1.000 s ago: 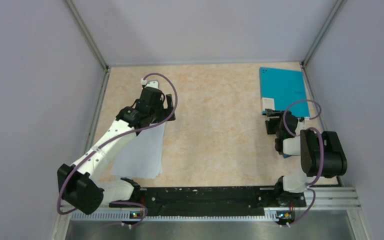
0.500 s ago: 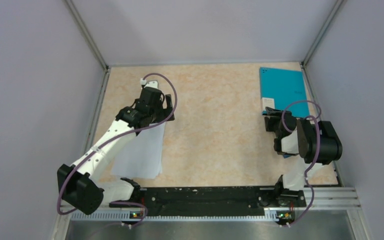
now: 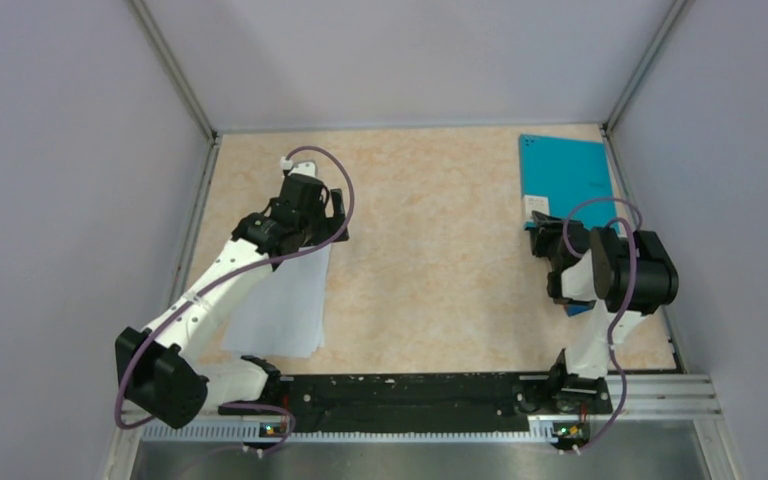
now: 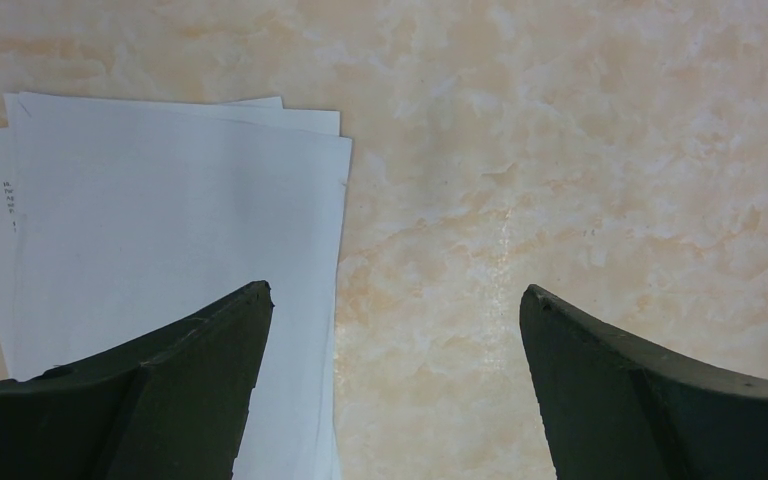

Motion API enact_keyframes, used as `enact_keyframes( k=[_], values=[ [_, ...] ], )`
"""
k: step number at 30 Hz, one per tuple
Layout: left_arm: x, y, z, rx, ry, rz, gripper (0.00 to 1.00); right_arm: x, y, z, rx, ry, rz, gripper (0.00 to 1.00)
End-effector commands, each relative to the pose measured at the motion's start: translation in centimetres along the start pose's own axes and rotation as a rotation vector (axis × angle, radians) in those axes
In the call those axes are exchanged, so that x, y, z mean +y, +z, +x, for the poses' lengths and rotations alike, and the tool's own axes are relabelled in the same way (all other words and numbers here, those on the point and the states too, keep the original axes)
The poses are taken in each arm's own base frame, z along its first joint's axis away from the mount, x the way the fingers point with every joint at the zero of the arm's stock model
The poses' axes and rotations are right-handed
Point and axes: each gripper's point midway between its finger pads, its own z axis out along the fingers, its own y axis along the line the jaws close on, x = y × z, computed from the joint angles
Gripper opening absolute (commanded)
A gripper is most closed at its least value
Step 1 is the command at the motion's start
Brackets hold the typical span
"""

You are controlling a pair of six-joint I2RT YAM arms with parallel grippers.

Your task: Put the files into the folder

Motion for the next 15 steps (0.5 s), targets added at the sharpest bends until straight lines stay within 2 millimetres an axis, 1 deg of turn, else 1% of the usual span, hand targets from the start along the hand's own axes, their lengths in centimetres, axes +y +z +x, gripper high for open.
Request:
enact_keyframes(
  k=[1,4,6,7,9,10,13,14,15],
  values=[
    [-0.1,-0.1,-1.3,-0.034,0.0,-0.003,0.99,1.5,1.2,-1.0,-0.024,0.027,-0.069,0.47],
    [0.1,0.0,-1.2,-0.03,-0.002,-0.01,0.99,1.4,1.7,-1.2,-0.028,0.03,-0.071,0.43],
    [0.1,0.0,-1.2,-0.03,-0.002,-0.012,0.99,1.4,2.2,-1.3,-0.03,0.024,-0.071,0.35],
    [0.1,0.0,-1.3,-0.032,-0.003,-0.012,0.99,1.6,2.5,-0.9,-0.006,0.017,-0.073,0.25],
    [0.1,0.0,-1.3,-0.031,-0.002,-0.014,0.99,1.9,3.0,-0.6,0.011,-0.005,-0.073,0.02],
    [0.1,0.0,-1.3,-0.029,-0.003,-0.014,0.99,2.0,3.2,-0.5,0.017,-0.015,-0.071,0.0],
    [0.2,-0.1,-1.2,-0.024,-0.007,-0.017,0.99,2.1,3.1,0.1,0.045,-0.027,-0.071,0.0],
    [0.2,-0.1,-1.1,-0.023,-0.009,-0.017,0.99,2.3,3.0,0.6,0.061,-0.034,-0.075,0.0],
    [0.1,-0.1,-1.1,-0.022,-0.013,-0.016,0.99,2.5,2.7,1.5,0.084,-0.044,-0.078,0.0]
  ],
)
